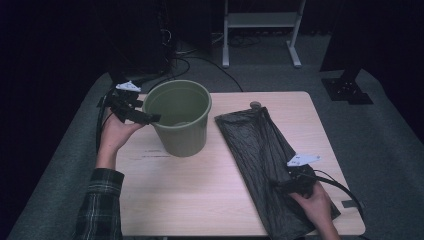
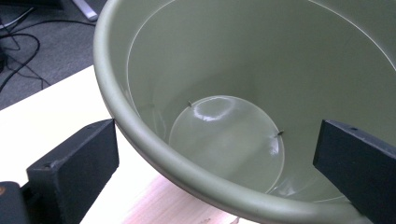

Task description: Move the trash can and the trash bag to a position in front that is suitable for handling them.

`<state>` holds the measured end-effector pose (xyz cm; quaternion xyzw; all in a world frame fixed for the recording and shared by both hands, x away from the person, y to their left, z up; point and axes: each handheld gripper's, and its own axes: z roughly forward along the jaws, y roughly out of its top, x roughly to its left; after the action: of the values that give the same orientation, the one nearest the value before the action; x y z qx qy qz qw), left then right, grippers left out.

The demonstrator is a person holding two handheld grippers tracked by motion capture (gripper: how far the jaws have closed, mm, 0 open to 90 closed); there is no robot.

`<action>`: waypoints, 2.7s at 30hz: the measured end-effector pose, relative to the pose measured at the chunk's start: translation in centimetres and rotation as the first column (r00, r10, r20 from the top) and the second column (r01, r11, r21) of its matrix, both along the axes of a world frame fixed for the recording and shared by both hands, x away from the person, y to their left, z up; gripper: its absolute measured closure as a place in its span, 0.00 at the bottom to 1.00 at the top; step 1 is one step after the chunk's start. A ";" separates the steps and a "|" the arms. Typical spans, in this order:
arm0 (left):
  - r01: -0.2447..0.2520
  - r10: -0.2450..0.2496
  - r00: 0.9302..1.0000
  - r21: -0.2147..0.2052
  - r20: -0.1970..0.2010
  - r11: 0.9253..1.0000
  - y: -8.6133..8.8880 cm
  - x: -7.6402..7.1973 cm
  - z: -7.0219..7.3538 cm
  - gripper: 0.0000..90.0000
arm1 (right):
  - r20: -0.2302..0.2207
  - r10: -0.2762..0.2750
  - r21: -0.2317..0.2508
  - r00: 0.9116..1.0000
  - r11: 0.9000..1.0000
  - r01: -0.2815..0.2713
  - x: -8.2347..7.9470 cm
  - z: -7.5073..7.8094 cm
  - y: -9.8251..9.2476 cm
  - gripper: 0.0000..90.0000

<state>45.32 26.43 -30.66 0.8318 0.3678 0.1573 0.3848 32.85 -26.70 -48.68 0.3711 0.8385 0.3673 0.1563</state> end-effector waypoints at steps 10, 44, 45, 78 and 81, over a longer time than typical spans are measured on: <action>0.081 -0.081 0.997 -0.038 -0.004 0.996 -1.3 -1.7 -0.3 0.00 | 0.000 0.001 -0.001 1.000 1.000 -0.001 0.0 0.0 0.0 0.11; 0.299 -0.299 0.954 -0.002 0.004 0.954 -8.5 -9.6 -0.1 0.00 | -0.001 0.026 -0.001 1.000 1.000 -0.026 -0.1 0.0 -0.3 0.11; 0.305 -0.305 0.952 -0.006 0.004 0.952 -8.7 -9.8 -0.1 0.00 | -0.001 0.026 -0.001 1.000 1.000 -0.026 -0.1 0.0 -0.3 0.11; 0.241 -0.226 0.965 -0.112 0.137 0.964 -4.1 -13.5 0.9 0.00 | -0.001 0.024 -0.001 1.000 1.000 -0.024 -0.1 0.0 -0.3 0.11; 0.221 -0.206 0.970 -0.110 0.130 0.969 -3.1 -14.0 0.0 0.00 | -0.001 0.024 -0.001 1.000 1.000 -0.024 -0.1 0.0 -0.3 0.11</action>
<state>31.35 23.29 -30.61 0.8304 0.2616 0.1406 0.4714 32.76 -27.03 -48.68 0.3611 0.8431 0.3684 0.1518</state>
